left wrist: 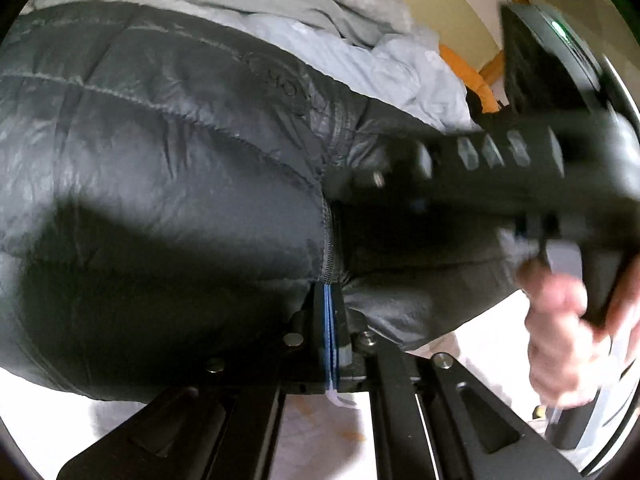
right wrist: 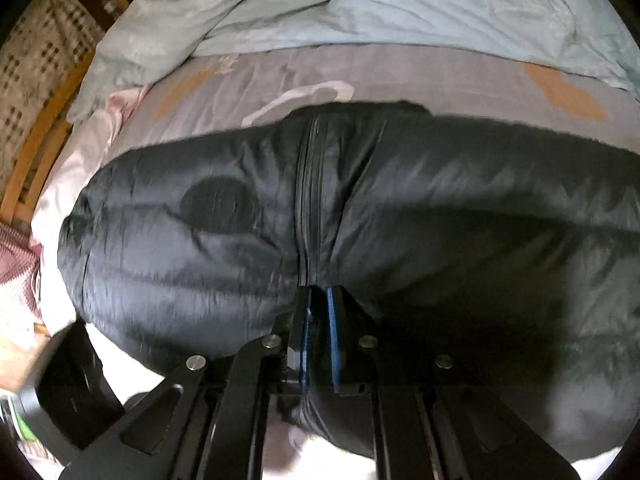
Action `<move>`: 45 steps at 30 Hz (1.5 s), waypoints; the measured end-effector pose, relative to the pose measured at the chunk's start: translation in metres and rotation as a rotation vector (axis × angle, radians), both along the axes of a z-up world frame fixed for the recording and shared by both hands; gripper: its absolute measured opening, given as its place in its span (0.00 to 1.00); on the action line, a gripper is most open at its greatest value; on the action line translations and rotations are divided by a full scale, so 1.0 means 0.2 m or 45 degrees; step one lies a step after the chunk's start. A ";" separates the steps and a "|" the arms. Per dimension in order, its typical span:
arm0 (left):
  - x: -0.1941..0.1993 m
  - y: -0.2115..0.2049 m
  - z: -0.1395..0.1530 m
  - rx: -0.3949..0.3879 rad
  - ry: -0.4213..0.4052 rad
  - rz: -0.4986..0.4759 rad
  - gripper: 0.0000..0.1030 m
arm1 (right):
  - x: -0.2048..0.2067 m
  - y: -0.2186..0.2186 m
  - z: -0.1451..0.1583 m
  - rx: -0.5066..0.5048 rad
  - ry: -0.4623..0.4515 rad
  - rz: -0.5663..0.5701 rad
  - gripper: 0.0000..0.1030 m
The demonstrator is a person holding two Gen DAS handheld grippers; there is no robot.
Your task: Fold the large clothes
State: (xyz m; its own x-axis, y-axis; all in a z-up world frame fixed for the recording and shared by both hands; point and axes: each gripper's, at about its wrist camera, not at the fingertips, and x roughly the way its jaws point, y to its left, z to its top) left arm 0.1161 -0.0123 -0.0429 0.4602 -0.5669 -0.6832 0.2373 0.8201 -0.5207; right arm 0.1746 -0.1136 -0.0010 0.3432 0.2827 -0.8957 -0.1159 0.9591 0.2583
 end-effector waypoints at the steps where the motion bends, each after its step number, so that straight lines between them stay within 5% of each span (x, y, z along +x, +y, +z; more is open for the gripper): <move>1: 0.01 0.01 -0.01 -0.009 0.008 0.001 0.04 | 0.02 0.00 0.00 0.000 -0.006 -0.006 0.09; 14: 0.02 0.04 -0.03 -0.048 0.042 0.015 0.04 | 0.47 0.02 -0.18 -0.058 0.108 -0.093 0.06; 20: -0.01 0.03 -0.02 0.002 0.025 -0.007 0.04 | 0.33 0.06 -0.09 -0.163 -0.071 -0.032 0.06; 24: -0.02 0.02 0.00 0.022 0.005 -0.018 0.04 | 0.08 -0.09 0.14 0.071 -0.228 -0.123 0.10; 30: -0.05 0.00 0.01 0.057 -0.009 -0.018 0.04 | -0.58 -0.51 0.38 0.277 -0.611 -0.474 0.43; 34: -0.01 -0.03 0.04 0.052 0.036 0.000 0.03 | -0.86 -0.76 0.26 0.433 -0.647 -0.723 0.49; 38: -0.02 -0.03 0.03 0.053 -0.008 -0.008 0.03 | -1.00 -0.87 0.12 0.405 -0.678 -0.884 0.79; 42: -0.03 -0.05 0.03 0.100 -0.039 -0.015 0.03 | -0.95 -0.99 -0.08 0.611 -0.513 -0.926 0.79; 45: -0.03 -0.04 0.02 0.092 -0.049 -0.019 0.03 | -0.91 -1.08 -0.19 0.799 -0.508 -1.002 0.79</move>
State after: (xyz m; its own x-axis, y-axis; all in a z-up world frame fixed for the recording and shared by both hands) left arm 0.1105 -0.0213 -0.0388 0.4790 -0.5239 -0.7043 0.2683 0.8514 -0.4508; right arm -0.0075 -0.3300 -0.0384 0.8634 0.2247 -0.4516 0.2903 0.5109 0.8091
